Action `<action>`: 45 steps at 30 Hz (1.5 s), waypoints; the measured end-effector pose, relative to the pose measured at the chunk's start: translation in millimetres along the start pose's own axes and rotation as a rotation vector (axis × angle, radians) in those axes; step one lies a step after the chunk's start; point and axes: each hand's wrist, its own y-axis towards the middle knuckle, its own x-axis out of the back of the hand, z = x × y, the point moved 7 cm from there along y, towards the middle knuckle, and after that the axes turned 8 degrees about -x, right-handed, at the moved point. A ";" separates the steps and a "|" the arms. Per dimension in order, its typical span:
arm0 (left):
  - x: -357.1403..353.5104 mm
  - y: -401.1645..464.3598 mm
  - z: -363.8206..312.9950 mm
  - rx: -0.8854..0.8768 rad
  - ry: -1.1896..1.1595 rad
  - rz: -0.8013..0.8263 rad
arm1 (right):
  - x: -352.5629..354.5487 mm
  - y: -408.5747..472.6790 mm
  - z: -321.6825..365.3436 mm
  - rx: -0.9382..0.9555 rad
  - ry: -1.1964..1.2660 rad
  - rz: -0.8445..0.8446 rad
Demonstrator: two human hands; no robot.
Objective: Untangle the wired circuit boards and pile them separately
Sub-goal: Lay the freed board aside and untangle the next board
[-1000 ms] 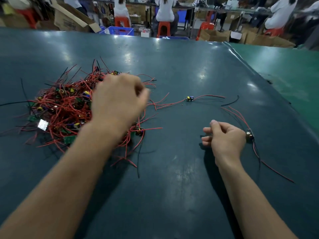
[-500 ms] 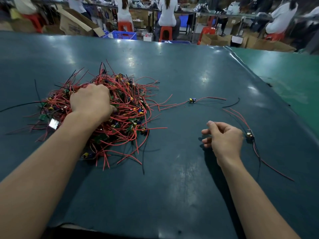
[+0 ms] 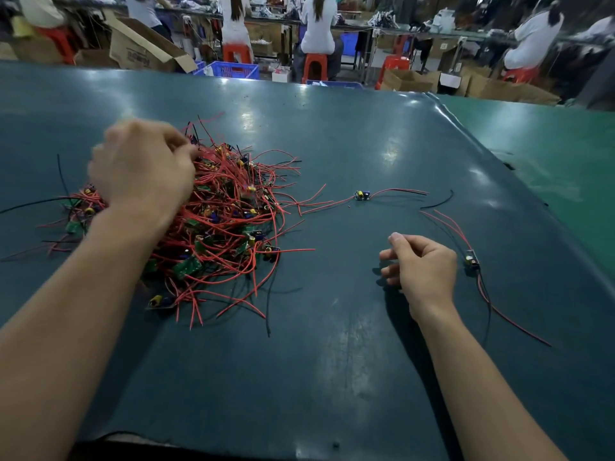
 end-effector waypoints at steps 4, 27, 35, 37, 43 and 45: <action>21.5 11.6 -14.2 -0.023 -0.113 -0.059 | -1.2 0.0 1.7 0.006 -0.011 0.007; -19.3 -140.6 -153.6 -0.540 -0.414 0.185 | -42.8 -31.2 19.0 0.399 -0.263 0.409; -61.1 -153.3 -147.9 -0.463 -0.907 0.142 | -19.3 -6.0 11.2 -0.027 0.445 0.212; -95.3 -157.9 -139.2 -0.345 -0.897 0.389 | -19.4 -3.5 9.4 -0.125 0.612 0.233; -131.0 -148.8 -121.1 0.166 -1.366 0.596 | -35.8 -16.9 8.4 -0.059 0.368 0.340; -131.2 -150.4 -119.3 0.127 -1.409 0.607 | -37.1 -18.8 10.2 -0.016 0.317 0.334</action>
